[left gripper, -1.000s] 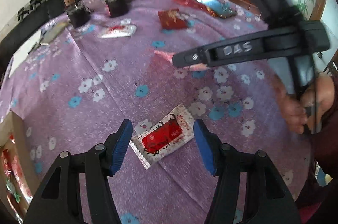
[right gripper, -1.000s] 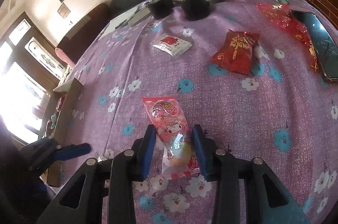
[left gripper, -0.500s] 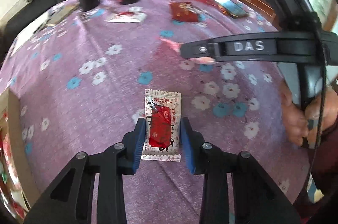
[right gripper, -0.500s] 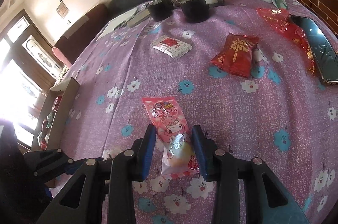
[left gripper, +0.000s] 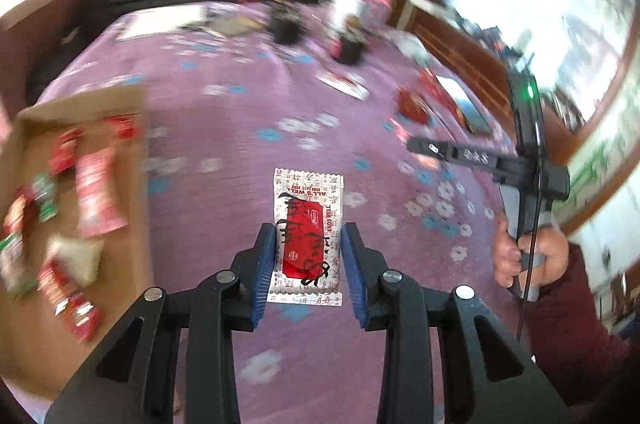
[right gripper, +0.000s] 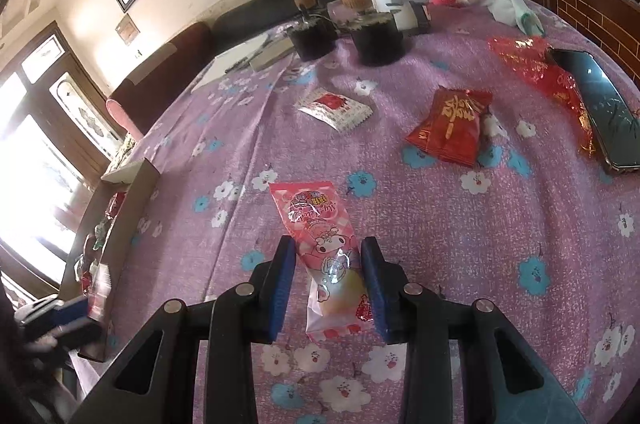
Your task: Organize snacks
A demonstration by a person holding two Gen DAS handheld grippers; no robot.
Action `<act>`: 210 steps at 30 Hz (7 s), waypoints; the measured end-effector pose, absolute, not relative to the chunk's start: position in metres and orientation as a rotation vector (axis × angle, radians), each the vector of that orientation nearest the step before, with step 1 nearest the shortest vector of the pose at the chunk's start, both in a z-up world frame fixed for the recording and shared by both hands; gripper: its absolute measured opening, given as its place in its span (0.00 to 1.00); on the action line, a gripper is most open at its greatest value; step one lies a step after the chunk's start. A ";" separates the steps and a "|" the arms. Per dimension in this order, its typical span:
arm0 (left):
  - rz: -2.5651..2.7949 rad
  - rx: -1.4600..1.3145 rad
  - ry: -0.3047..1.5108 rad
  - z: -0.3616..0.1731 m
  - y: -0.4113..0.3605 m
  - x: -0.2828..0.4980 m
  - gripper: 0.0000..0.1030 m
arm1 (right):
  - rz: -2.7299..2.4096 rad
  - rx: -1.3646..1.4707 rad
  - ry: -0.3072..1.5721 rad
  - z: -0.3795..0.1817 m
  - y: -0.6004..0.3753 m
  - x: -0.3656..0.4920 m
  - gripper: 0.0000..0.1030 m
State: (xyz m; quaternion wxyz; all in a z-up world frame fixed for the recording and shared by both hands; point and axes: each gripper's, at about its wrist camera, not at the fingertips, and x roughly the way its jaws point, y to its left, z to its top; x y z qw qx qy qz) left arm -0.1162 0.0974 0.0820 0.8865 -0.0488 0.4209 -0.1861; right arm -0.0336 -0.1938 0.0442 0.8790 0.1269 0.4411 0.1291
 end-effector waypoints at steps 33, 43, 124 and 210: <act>0.177 -0.304 0.907 0.039 0.290 -0.145 0.32 | 0.855 -0.046 1.087 0.057 0.155 -0.114 0.34; 0.295 -0.252 0.827 0.060 0.287 -0.161 0.54 | 0.782 -0.161 1.002 0.050 0.161 -0.118 0.36; -0.190 -0.004 0.877 0.070 0.091 -0.133 0.55 | 0.162 0.081 0.955 0.068 -0.174 0.067 0.61; -0.277 0.007 1.006 0.035 -0.014 -0.004 0.28 | 0.121 0.074 0.930 0.040 -0.185 -0.041 0.35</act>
